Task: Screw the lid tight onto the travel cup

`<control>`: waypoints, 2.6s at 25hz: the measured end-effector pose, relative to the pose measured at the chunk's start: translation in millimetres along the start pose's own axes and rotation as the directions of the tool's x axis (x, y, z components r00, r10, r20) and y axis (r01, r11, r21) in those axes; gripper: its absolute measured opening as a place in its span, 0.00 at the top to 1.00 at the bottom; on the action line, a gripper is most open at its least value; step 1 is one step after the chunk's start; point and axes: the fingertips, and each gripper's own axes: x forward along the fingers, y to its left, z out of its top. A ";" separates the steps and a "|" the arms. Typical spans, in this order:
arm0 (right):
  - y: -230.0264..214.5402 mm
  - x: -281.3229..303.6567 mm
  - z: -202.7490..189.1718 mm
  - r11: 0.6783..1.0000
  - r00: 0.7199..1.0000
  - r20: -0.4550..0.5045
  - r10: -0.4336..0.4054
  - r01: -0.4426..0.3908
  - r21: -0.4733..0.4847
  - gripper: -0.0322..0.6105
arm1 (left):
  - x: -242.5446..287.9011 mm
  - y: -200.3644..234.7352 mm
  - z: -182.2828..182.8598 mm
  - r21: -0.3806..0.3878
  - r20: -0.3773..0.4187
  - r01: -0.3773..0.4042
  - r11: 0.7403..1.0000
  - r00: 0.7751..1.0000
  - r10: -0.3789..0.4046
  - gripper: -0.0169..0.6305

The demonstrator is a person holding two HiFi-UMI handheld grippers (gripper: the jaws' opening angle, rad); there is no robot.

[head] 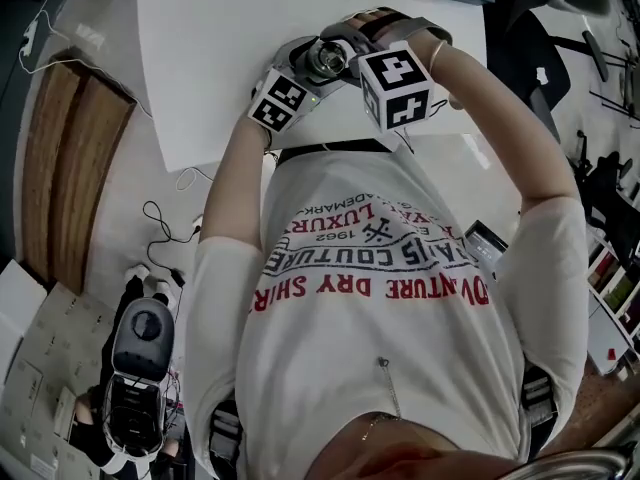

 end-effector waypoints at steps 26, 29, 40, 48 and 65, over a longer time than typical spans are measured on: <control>-15.9 7.5 0.3 0.769 0.960 -0.193 -0.201 0.277 0.576 0.57 | -4.1 3.2 -1.4 0.008 -0.004 -0.008 1.000 1.000 0.008 0.35; -12.2 4.2 -3.3 0.778 0.964 -0.164 -0.210 0.266 0.570 0.57 | -1.1 -0.6 0.9 0.007 -0.009 -0.001 1.000 1.000 0.001 0.35; -9.8 -22.1 -16.7 0.717 0.957 0.047 -0.287 0.182 0.673 0.48 | -1.9 0.2 2.7 0.047 0.000 -0.028 0.998 1.000 0.028 0.34; -8.6 -79.3 -32.1 0.476 0.831 0.099 -0.547 0.212 0.853 0.89 | -26.1 -6.1 17.5 0.013 0.030 -0.066 0.998 0.997 0.066 0.34; -23.2 -120.5 -37.9 0.296 0.653 0.077 -0.753 0.232 0.927 0.93 | -155.0 1.7 82.0 -0.091 0.238 -0.385 0.919 0.887 0.395 0.69</control>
